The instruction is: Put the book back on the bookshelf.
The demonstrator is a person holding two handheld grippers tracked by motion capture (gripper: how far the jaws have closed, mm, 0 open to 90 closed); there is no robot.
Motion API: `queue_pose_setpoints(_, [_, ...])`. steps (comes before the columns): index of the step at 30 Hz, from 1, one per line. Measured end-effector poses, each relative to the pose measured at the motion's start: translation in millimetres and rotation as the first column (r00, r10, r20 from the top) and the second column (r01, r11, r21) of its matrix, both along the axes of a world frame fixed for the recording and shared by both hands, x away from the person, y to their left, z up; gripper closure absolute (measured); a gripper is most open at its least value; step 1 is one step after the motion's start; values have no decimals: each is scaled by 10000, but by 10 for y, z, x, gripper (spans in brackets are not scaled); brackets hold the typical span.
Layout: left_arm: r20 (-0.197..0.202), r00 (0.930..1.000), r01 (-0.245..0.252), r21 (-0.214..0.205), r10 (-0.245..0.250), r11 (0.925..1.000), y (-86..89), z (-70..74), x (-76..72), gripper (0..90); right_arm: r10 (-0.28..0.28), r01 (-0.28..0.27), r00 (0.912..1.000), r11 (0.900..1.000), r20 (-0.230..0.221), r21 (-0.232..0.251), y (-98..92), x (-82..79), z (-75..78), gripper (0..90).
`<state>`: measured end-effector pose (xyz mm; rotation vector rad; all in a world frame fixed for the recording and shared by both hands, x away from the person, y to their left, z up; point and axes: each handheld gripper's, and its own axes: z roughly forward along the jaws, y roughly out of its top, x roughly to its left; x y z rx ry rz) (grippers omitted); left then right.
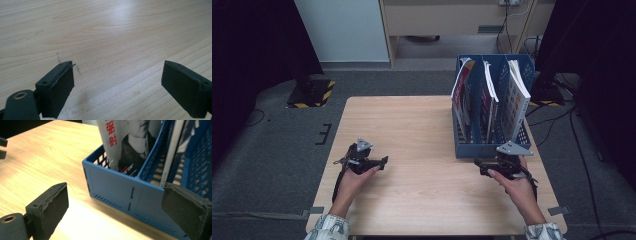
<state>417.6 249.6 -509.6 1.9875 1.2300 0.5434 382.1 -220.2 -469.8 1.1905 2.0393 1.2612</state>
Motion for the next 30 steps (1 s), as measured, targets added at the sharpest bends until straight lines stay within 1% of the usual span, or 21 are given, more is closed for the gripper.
queue_pose_setpoints(5, [-72, 10000, 26, 18, -26, 10000, -6, -9, 2, 107, 87, -87, 9998, 10000, -176, 21, 48, -6, -56, 76])
queue_pose_setpoints(11, [-119, 9999, 82, 118, -80, 9999, -17, -20, 2, 104, 348, -354, 9984, 9993, -447, -145, 130, -14, -139, 76])
queue_pose_setpoints(15, [-140, 9999, 99, 152, -97, 9998, -12, -19, 1, 104, 575, -597, 9961, 9977, -676, -314, 183, -50, -208, 76])
queue_pose_setpoints(16, [-133, 9998, 118, 178, -116, 9998, -13, -23, 3, 104, 670, -701, 9949, 9968, -753, -392, 189, -51, -227, 76])
queue_pose_setpoints(22, [-199, 9996, 210, 223, -206, 9995, -34, -40, -1, 104, 862, -922, 9897, 9945, -1146, -487, 246, -61, -321, 76])
queue_pose_setpoints(24, [-224, 9995, 237, 248, -231, 9994, -37, -48, 2, 104, 921, -1004, 9875, 9931, -1279, -604, 270, -60, -357, 76])
queue_pose_setpoints(26, [-299, 9993, 250, 281, -241, 9993, -37, -59, 4, 104, 935, -1037, 9849, 9925, -1460, -639, 293, -53, -398, 76])
queue_pose_setpoints(27, [-348, 9991, 257, 280, -247, 9993, -38, -65, 3, 103, 998, -1124, 9835, 9907, -1510, -770, 294, -46, -416, 76])
queue_pose_setpoints(30, [-509, 9983, 294, 236, -282, 9993, -41, -89, 11, 98, 1012, -1179, 9804, 9888, -1689, -915, 311, -33, -465, 76])
